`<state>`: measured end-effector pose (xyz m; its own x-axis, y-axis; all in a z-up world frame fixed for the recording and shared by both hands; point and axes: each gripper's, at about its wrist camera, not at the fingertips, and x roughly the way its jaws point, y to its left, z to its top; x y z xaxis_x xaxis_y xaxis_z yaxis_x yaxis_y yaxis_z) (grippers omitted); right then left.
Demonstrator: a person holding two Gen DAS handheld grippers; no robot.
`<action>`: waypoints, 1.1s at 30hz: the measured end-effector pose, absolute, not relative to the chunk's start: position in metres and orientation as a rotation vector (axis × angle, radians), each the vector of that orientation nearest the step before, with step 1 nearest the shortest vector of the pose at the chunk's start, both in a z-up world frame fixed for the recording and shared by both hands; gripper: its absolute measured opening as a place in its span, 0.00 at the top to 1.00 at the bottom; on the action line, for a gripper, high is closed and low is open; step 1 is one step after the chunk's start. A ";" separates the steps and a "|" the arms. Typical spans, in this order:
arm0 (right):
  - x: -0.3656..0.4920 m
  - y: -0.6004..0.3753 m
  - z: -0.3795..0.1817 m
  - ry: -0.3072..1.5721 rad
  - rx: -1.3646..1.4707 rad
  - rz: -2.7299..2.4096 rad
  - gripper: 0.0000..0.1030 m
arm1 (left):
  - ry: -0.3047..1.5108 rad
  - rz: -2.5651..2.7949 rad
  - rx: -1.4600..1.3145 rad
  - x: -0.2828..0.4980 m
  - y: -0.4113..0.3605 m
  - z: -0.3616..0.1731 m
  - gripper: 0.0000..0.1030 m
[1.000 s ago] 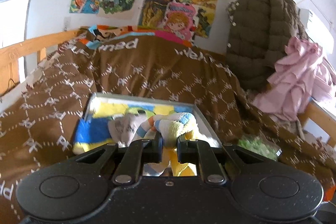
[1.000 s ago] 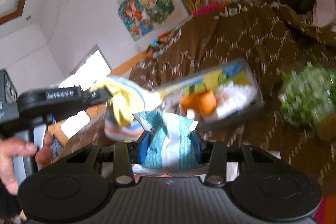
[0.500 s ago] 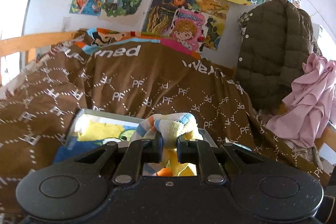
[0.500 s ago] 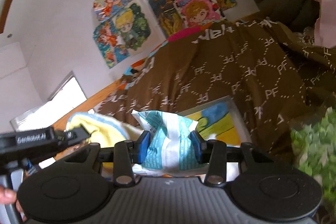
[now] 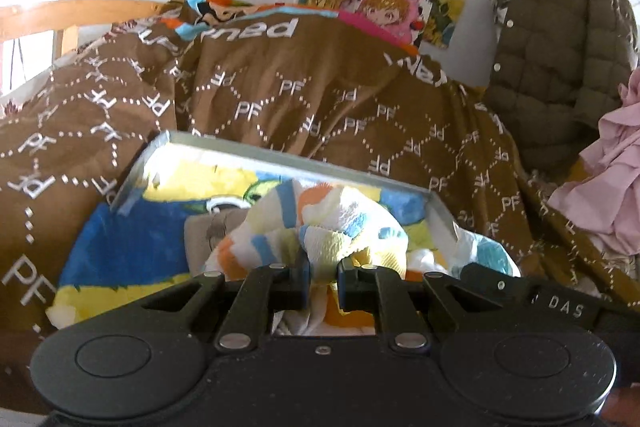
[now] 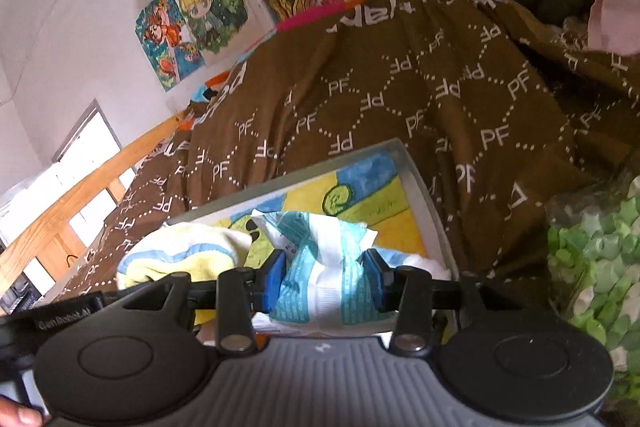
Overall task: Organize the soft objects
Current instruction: 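Lower the striped towel and blue-white packet into the tray, then open both grippers and lift them away from the tray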
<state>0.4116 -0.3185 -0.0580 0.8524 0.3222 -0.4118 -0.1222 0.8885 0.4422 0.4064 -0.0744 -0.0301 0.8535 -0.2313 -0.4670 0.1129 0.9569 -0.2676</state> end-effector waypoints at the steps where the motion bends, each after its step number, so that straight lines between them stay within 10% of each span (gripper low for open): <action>1: 0.413 -0.318 -0.059 0.508 0.415 0.241 0.55 | 0.527 -0.182 -0.237 0.407 -0.075 -0.033 0.87; 19: 0.416 -0.314 -0.064 0.552 0.374 0.224 0.48 | 0.610 -0.191 -0.256 0.404 -0.081 -0.048 0.80; 33: 0.406 -0.323 -0.050 0.552 0.359 0.201 0.14 | 0.565 -0.167 -0.224 0.383 -0.080 -0.034 0.26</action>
